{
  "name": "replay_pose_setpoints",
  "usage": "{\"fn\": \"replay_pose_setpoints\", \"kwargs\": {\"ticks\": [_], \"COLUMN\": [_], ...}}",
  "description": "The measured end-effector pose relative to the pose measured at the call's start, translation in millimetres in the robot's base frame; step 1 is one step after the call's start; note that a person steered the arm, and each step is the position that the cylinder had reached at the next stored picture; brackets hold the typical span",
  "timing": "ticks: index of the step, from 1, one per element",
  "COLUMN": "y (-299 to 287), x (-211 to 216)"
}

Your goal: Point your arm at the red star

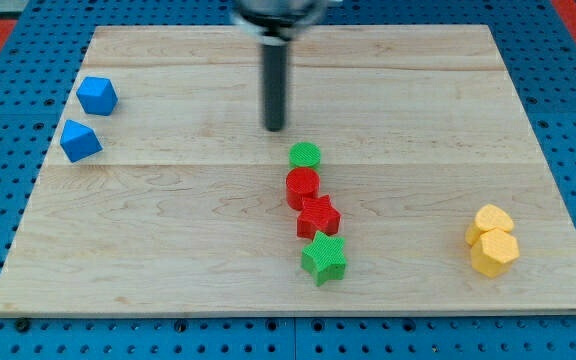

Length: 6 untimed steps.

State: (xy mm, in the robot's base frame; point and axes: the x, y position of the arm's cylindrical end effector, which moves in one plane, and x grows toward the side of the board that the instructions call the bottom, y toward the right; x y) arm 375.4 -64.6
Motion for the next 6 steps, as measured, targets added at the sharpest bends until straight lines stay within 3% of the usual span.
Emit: {"fn": "replay_pose_setpoints", "kwargs": {"ticks": [1,2,3,6], "y": [-96.3,-113.4,-101.3,52.3], "x": [19.8,99.7,159.3,159.7]}}
